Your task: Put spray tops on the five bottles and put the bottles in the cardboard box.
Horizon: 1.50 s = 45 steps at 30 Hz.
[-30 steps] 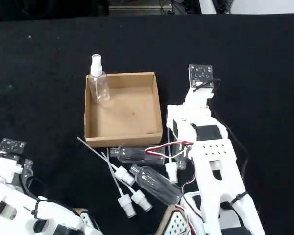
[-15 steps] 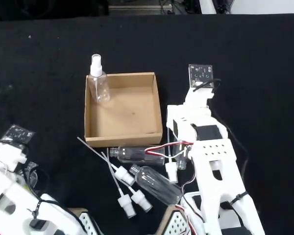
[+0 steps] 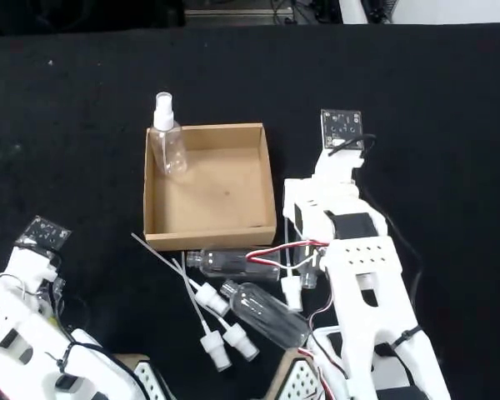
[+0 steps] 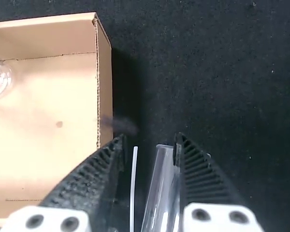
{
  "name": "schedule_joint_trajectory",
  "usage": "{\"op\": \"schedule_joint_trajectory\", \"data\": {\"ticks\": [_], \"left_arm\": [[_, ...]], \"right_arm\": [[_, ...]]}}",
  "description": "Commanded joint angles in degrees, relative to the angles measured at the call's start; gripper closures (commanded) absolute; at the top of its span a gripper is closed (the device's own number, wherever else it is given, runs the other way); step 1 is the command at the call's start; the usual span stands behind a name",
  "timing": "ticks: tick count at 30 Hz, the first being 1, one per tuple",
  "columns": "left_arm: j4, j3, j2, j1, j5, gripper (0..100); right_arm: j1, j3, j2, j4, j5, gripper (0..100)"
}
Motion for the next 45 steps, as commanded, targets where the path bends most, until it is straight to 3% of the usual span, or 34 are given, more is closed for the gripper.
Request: {"op": "schedule_joint_trajectory", "data": {"ticks": [1,8,15,18,21,24,31,35,42,45], "left_arm": [[-1.05,1.19,-0.18,0.4,-0.88,67],[-1.05,2.68,-0.18,0.4,-0.62,67],[-0.44,5.58,-0.88,-0.04,-0.7,91],[-0.35,4.26,-0.88,-0.84,-0.18,95],[-0.35,-0.57,-0.88,-3.47,1.49,95],[-0.97,-6.55,-0.79,-5.32,11.34,95],[-0.97,-10.42,-0.35,-5.23,42.37,95],[-0.97,-10.59,-0.26,-3.38,54.42,95],[-0.97,-11.03,-0.53,8.31,71.21,95],[-1.05,-11.91,-0.88,15.34,77.1,95]], "right_arm": [[-1.14,0.04,-2.33,-1.23,0.62,85.0],[-1.14,0.4,-2.33,-1.23,0.44,85.0],[-0.88,0.22,-2.77,-1.14,0.62,85.0],[-0.7,-1.71,-2.77,1.58,0.7,85.0],[-0.97,-7.52,-2.77,10.55,0.79,84.9],[-1.14,-14.29,-2.77,19.78,3.52,85.0],[-1.49,-25.8,-2.77,38.51,21.01,85.0],[-6.77,-26.77,-2.77,47.91,26.9,85.0],[-18.64,-25.8,-2.86,59.6,38.77,85.1],[-16.35,-23.25,-2.86,58.9,43.69,85.1]]}}
